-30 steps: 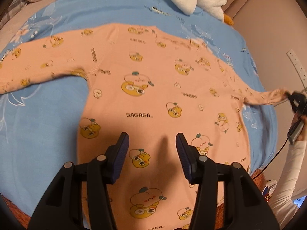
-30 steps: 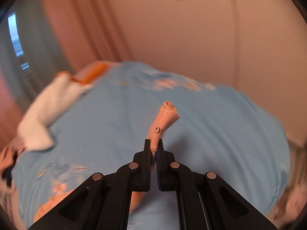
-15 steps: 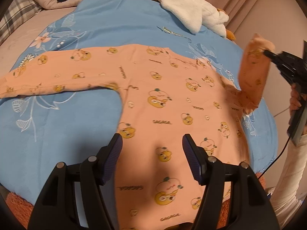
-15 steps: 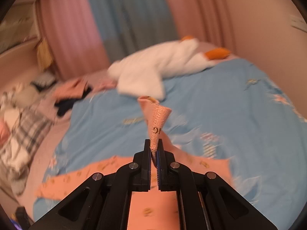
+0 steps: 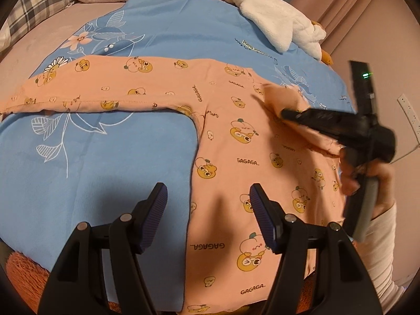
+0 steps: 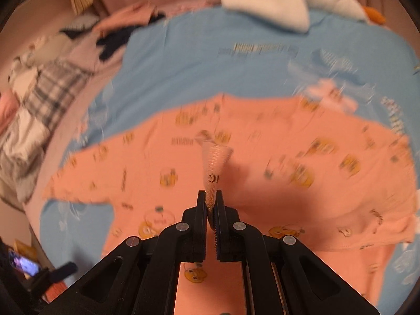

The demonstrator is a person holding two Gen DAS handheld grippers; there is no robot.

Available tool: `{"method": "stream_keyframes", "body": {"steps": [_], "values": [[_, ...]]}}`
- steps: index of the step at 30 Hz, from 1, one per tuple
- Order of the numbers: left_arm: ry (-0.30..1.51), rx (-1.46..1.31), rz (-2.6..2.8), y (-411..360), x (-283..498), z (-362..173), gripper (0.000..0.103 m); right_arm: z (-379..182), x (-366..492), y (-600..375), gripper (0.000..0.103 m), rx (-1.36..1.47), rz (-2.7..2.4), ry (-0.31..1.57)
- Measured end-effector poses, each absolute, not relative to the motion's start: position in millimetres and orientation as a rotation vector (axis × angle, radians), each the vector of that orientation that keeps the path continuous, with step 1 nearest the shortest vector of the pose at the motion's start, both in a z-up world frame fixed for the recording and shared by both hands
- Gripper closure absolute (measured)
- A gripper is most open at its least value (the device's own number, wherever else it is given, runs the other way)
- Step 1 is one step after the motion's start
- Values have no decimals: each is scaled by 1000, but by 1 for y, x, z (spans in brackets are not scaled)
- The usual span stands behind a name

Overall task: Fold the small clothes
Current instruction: 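Carry the sleeve across the onesie body with the right gripper and release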

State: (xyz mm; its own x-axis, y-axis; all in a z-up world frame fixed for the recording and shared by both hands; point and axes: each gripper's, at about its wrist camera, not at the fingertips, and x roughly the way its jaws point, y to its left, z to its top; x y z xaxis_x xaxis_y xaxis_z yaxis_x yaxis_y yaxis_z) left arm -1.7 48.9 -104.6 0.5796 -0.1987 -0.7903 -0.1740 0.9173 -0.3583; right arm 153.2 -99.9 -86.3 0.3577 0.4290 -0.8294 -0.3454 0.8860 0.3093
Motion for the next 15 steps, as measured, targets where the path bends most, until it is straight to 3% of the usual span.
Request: {"method": "stream_keyframes", "body": {"steps": [3,6,8,9,10,15], "values": [[961,-426,-16,49,-2,-105,38,-100,154,-93,98,81,495,1145],[961,-428,-18,49,-1,-106,37,-101,157,-99,90,135,509,1179],[960,-426,-20,49,1,-106,36,-91,155,-107,72,169,528,1175],[958,-424,-23,48,2,-104,35,-88,153,-111,53,181,529,1161],[955,-426,-27,48,3,-103,34,-78,149,-120,45,200,530,1130],[924,-462,-94,44,21,-93,29,-50,130,-173,32,315,481,1026]]}}
